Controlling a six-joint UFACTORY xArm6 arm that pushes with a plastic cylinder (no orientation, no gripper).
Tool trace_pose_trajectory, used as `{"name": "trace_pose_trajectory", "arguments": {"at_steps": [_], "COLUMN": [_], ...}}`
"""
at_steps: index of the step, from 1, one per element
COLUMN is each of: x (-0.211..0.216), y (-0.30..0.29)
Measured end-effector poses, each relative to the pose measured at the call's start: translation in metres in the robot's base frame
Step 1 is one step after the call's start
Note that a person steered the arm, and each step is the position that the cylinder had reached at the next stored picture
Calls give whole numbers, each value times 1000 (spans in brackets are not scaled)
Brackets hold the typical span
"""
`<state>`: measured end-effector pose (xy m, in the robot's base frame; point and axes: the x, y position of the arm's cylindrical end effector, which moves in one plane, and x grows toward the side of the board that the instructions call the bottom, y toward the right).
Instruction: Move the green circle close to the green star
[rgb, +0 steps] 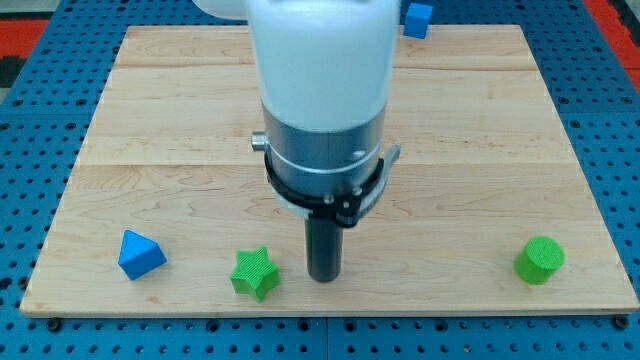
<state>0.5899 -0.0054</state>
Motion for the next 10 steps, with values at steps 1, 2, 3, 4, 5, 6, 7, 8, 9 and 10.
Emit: {"name": "trace_pose_trajectory", "arguments": {"at_steps": [1, 2, 3, 4, 5, 6, 7, 8, 9, 10], "x": [13, -26, -31, -82, -104, -57, -9, 0, -1, -13], "y": [-62, -115, -77, 32, 160, 242, 248, 111, -12, 34]}}
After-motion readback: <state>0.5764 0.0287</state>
